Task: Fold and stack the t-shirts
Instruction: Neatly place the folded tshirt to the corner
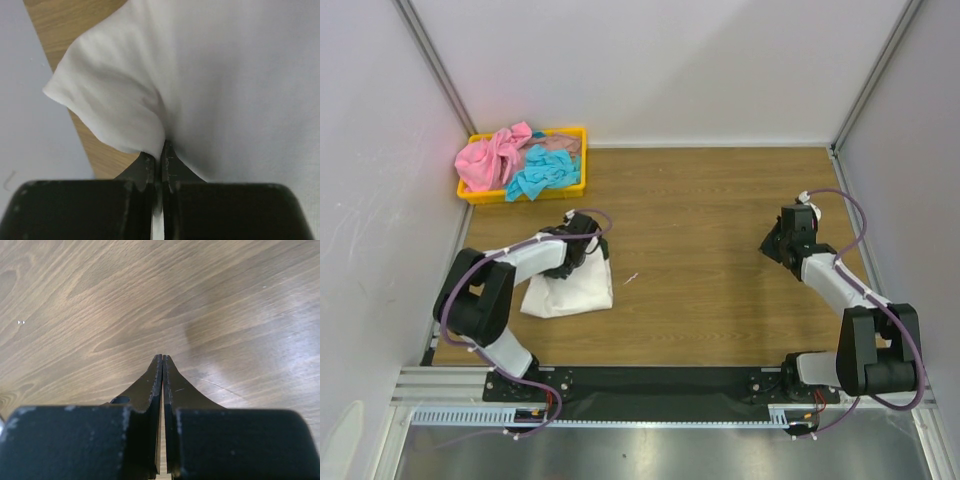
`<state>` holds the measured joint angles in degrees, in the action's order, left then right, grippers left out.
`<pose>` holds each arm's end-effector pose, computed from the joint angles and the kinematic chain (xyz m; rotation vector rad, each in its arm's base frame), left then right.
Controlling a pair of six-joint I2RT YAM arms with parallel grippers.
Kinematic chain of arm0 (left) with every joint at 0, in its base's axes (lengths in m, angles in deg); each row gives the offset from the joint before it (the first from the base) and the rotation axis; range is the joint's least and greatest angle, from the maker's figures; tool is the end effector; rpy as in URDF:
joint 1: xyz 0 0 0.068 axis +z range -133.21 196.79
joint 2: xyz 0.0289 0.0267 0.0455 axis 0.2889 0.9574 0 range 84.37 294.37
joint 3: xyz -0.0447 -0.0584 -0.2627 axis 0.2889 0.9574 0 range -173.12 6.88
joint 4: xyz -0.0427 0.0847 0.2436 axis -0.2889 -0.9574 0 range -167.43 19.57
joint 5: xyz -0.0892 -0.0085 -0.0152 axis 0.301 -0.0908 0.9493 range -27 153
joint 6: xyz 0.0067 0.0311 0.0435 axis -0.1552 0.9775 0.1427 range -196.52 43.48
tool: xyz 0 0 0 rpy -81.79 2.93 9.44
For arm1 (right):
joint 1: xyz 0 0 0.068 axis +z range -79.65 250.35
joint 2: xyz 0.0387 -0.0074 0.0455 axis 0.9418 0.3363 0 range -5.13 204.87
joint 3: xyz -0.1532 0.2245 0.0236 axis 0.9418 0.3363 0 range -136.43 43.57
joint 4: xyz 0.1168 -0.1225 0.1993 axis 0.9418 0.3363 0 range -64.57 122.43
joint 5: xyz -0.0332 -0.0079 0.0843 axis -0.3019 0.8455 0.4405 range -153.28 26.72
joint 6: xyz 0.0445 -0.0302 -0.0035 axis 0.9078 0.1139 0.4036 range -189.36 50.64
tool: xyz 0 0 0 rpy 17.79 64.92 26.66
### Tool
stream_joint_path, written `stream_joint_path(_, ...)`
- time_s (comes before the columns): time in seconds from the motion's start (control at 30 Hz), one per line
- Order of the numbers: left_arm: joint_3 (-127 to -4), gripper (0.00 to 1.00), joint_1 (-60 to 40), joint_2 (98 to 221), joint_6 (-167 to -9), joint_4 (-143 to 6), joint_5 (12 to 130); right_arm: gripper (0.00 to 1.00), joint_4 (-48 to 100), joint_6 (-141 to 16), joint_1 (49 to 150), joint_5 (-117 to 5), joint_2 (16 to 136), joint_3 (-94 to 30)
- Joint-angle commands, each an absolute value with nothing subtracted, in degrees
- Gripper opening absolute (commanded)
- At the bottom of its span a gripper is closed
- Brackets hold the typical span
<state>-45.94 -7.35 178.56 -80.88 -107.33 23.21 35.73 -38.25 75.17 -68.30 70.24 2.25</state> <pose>0.2679 -0.0952 0.1608 0.3579 2.6259 0.8621 0.2674 0.0195 0.2049 0.5766 2.2788 0.2071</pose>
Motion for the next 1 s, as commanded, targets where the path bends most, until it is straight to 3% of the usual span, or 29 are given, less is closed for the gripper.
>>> stream_joint_path(0.0, -41.82, 0.00, -3.61, 175.34, -67.40, -102.43, 17.48, 0.00, 34.13, -38.24, 74.31, -70.05, 68.08, 2.44)
stream_joint_path(0.17, -38.84, 0.00, 2.54, 181.05, -65.01, -101.37, 11.77, 0.00, 35.88, -39.56, 73.34, -71.45, 68.35, 0.07)
stream_joint_path(0.47, -22.84, 0.00, 4.04, 178.16, -59.66, -88.11, 8.52, 0.00, 37.03, -41.94, 72.11, -73.74, 67.64, -1.17)
stream_joint_path(0.73, -22.48, 0.01, 15.97, 175.51, -49.11, -75.46, 3.60, 0.00, 35.98, -41.59, 71.93, -73.04, 69.93, -1.26)
stream_joint_path(0.97, -20.02, 0.00, 18.46, 173.14, -41.99, -68.24, 4.91, 0.00, 34.13, -40.80, 71.76, -74.09, 72.65, -0.38)
